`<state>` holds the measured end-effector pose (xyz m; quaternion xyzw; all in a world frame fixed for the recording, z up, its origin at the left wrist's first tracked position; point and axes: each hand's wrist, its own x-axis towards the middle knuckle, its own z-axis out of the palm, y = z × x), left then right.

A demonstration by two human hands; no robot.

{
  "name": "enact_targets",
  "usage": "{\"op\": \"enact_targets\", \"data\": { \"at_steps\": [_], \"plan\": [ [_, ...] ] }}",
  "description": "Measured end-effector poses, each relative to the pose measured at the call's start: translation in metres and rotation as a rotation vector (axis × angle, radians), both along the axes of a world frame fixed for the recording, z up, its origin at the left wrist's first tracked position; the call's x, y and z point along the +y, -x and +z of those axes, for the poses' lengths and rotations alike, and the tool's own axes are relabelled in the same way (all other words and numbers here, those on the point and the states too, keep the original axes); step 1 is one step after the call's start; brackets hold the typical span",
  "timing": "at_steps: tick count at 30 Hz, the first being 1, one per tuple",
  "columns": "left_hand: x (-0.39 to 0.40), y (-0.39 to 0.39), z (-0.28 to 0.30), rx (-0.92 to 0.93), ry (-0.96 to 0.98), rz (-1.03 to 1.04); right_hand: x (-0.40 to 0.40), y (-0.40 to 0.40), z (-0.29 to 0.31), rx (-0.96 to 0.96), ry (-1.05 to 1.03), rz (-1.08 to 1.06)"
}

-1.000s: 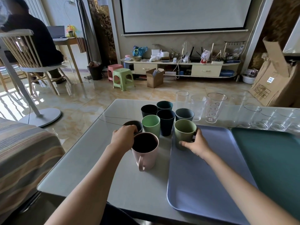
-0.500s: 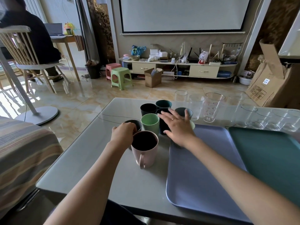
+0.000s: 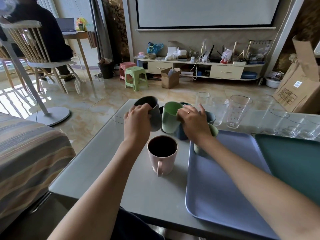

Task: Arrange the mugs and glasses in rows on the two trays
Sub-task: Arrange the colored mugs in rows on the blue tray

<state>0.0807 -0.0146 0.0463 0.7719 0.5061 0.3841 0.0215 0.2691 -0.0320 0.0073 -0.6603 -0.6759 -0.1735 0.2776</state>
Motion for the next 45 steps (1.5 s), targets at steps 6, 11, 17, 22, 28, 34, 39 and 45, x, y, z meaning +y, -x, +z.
{"op": "enact_targets", "data": {
  "at_steps": [6,11,17,22,28,34,39,45],
  "plan": [
    [-0.014,-0.006,0.013,-0.078,-0.097,-0.102,-0.065,-0.035,0.022,0.132,-0.255,0.042],
    [-0.036,-0.020,0.019,0.037,-0.188,-0.189,-0.135,-0.055,0.002,0.070,-0.177,0.071],
    [-0.055,-0.032,0.016,0.153,-0.236,-0.284,-0.156,-0.059,-0.041,-0.064,-0.093,0.104],
    [-0.063,-0.038,0.011,0.193,-0.233,-0.336,-0.144,-0.054,-0.064,-0.104,-0.049,0.077],
    [-0.065,-0.041,0.010,0.237,-0.232,-0.394,-0.133,-0.052,-0.065,-0.069,0.033,0.006],
    [-0.070,-0.041,0.017,0.199,-0.236,-0.427,-0.145,-0.043,-0.050,0.287,-0.026,0.105],
    [-0.085,-0.047,0.027,0.099,-0.221,-0.543,-0.141,-0.021,-0.014,0.708,-0.036,0.204],
    [-0.105,-0.055,0.026,-0.019,-0.132,-0.672,-0.144,-0.017,0.006,0.894,-0.064,0.166]
  ]
}}
